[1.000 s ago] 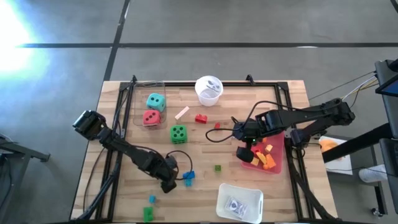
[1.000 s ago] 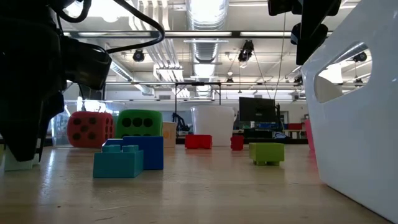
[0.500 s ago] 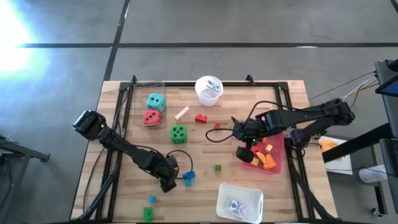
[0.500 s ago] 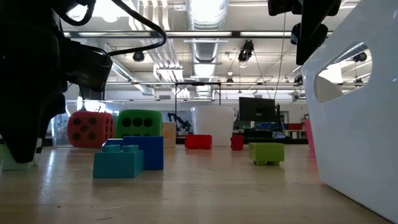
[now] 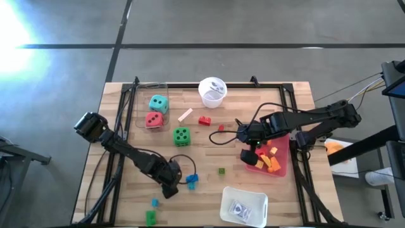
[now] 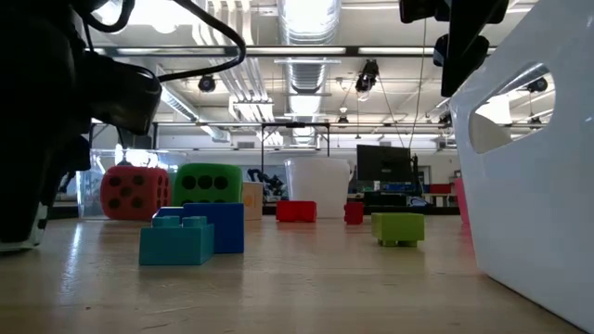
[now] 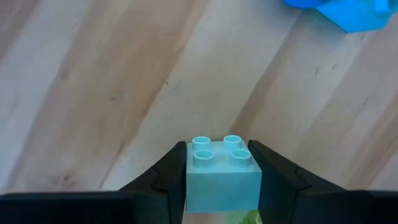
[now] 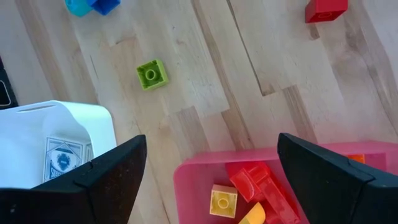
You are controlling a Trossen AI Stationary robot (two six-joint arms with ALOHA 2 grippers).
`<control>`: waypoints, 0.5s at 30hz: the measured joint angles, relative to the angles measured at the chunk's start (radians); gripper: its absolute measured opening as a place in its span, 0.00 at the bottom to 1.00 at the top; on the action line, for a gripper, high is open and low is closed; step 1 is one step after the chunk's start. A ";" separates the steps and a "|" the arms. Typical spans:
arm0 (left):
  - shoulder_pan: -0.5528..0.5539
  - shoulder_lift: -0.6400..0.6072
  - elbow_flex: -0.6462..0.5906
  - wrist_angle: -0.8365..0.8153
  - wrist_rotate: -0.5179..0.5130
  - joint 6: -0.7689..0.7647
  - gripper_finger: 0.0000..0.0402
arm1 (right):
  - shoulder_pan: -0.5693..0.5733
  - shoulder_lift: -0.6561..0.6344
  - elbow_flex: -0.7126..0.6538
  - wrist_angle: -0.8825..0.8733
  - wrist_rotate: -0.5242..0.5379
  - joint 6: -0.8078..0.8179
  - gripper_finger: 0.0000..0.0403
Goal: Pick & Place Toys
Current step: Put the light blue game piece into the pink bin
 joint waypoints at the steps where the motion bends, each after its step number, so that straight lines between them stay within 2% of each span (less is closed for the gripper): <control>1: 0.003 -0.003 0.000 -0.002 -0.004 -0.003 0.35 | 0.000 0.000 0.000 0.003 0.000 0.000 0.88; 8: 0.046 -0.063 0.006 0.030 -0.043 -0.011 0.35 | 0.000 -0.003 0.000 0.087 0.011 -0.042 0.88; 15: 0.104 -0.202 0.006 0.119 -0.096 -0.015 0.35 | 0.000 -0.043 0.000 0.216 0.010 -0.104 0.88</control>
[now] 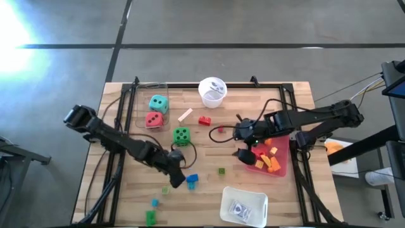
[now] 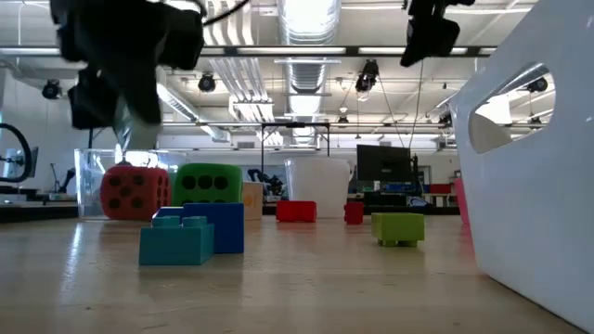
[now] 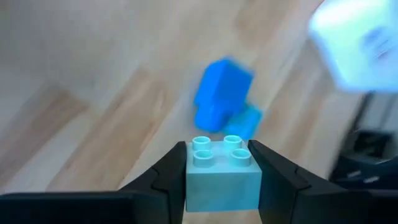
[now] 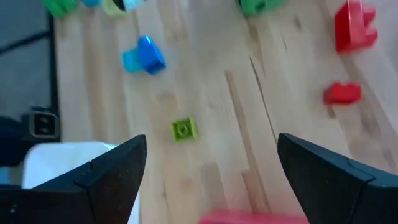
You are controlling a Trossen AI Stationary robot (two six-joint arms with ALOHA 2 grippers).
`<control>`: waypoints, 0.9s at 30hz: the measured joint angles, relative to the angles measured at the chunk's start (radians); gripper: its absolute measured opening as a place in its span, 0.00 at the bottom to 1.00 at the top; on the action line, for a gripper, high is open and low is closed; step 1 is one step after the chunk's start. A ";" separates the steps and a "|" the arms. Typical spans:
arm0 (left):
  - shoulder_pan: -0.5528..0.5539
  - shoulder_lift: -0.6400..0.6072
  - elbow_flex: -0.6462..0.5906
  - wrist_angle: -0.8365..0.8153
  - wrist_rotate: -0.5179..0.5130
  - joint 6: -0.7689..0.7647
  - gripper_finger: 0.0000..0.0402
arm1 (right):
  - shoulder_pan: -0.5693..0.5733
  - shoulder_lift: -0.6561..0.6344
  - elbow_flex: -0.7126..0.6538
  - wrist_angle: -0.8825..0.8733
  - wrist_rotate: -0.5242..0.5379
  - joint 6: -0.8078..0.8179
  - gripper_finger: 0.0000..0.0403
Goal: Pick & Place Toys
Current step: Put the light blue game piece into the pink bin
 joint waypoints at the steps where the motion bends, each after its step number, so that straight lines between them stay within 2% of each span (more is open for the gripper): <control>1: 0.007 -0.023 0.000 0.018 -0.012 0.000 0.35 | 0.000 -0.009 0.000 0.018 0.000 0.000 0.88; 6: 0.051 -0.146 0.000 0.091 -0.103 -0.066 0.35 | 0.000 -0.048 0.000 0.164 0.009 -0.030 0.88; 13: 0.144 -0.252 0.000 0.363 -0.120 -0.068 0.35 | 0.021 -0.061 0.000 0.422 0.143 -0.159 0.88; 22: 0.244 -0.256 0.000 0.707 -0.103 -0.038 0.35 | 0.088 -0.059 0.000 0.707 0.369 -0.352 0.88; 27: 0.285 -0.256 0.008 0.830 -0.089 -0.040 0.35 | 0.089 -0.058 0.015 0.744 0.394 -0.372 0.88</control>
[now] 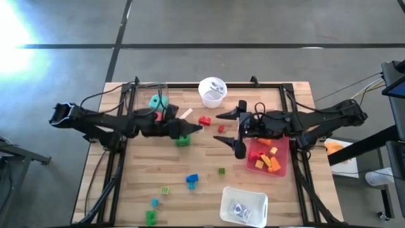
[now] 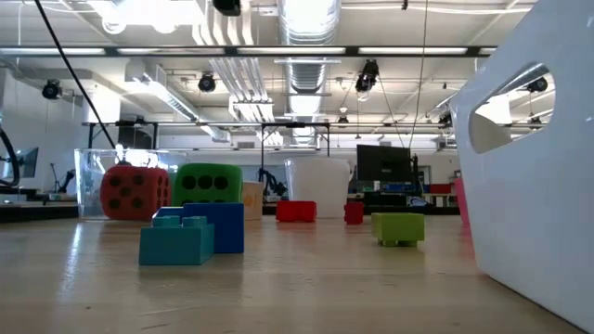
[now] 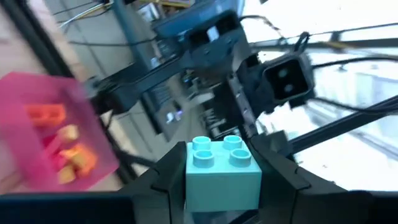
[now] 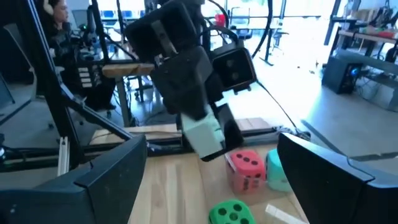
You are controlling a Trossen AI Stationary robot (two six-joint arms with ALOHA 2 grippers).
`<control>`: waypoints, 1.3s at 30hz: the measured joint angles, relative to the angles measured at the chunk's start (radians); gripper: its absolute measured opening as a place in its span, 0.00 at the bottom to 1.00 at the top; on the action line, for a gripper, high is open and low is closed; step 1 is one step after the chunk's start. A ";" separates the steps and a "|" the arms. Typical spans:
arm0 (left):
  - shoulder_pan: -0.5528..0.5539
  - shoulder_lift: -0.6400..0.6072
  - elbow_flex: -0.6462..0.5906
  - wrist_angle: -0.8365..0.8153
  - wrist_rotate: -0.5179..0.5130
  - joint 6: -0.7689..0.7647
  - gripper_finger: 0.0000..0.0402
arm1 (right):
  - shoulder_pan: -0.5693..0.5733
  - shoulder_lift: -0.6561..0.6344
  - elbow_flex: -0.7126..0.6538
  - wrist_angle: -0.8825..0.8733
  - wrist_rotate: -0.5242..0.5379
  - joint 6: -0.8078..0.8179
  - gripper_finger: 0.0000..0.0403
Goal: Pick & Place Toys
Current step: Put the light blue game piece into the pink bin
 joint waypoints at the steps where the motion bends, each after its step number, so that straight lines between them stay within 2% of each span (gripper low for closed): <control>1: 0.005 0.000 0.011 0.002 0.006 -0.001 0.35 | 0.000 0.004 0.007 0.002 0.000 -0.003 0.88; 9: 0.052 0.024 0.128 -0.013 0.063 0.016 0.35 | -0.002 0.080 0.114 -0.024 0.003 -0.078 0.88; 12: 0.062 0.058 0.181 -0.008 0.093 0.017 0.35 | -0.005 0.103 0.164 -0.049 0.046 -0.095 0.88; 18: 0.068 0.105 0.254 -0.083 0.118 0.022 0.35 | -0.008 0.122 0.252 -0.095 0.057 -0.137 0.88; 31: 0.073 0.158 0.321 -0.087 0.174 0.027 0.35 | -0.009 0.126 0.267 -0.132 0.078 -0.147 0.87; 34: 0.073 0.161 0.319 -0.088 0.177 0.024 0.35 | -0.009 0.126 0.267 -0.131 0.078 -0.149 0.82; 39: 0.074 0.161 0.322 -0.085 0.178 0.024 0.35 | -0.009 0.126 0.266 -0.131 0.078 -0.156 0.65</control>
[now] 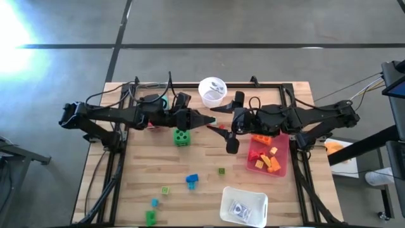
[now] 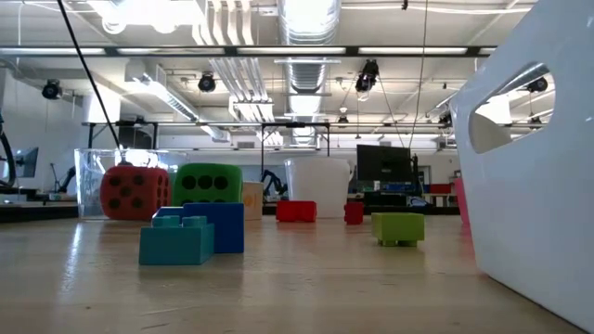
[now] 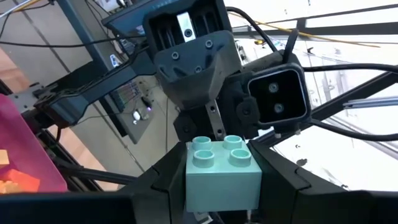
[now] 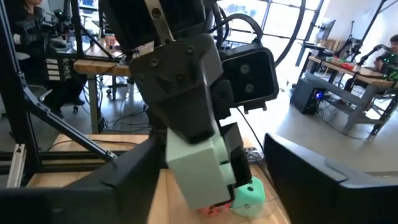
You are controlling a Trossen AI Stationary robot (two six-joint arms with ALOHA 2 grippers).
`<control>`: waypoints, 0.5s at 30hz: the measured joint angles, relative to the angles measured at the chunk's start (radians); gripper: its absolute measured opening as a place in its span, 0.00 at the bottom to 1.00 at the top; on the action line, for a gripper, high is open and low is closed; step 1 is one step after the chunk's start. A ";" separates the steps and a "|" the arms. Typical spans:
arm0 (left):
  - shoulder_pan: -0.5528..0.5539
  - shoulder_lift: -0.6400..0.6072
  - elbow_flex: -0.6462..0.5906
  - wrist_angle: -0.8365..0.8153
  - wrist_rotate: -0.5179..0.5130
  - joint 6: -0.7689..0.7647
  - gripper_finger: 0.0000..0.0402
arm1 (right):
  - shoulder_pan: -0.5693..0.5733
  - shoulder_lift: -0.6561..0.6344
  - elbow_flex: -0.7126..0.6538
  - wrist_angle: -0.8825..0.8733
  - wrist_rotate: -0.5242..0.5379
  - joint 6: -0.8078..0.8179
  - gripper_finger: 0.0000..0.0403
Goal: Pick & Place Toys
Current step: Put the light blue game piece into the pink bin
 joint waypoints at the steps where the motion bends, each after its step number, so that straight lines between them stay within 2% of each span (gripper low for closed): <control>1: 0.000 0.000 0.000 0.001 0.000 0.000 0.35 | 0.000 0.000 0.000 0.000 0.000 -0.001 0.61; 12: 0.000 0.000 -0.001 0.004 0.000 -0.019 0.35 | 0.000 0.000 -0.001 -0.002 -0.004 -0.052 0.24; 15: 0.000 0.000 -0.001 0.004 0.004 -0.017 0.44 | 0.000 0.000 -0.002 -0.001 -0.006 -0.070 0.22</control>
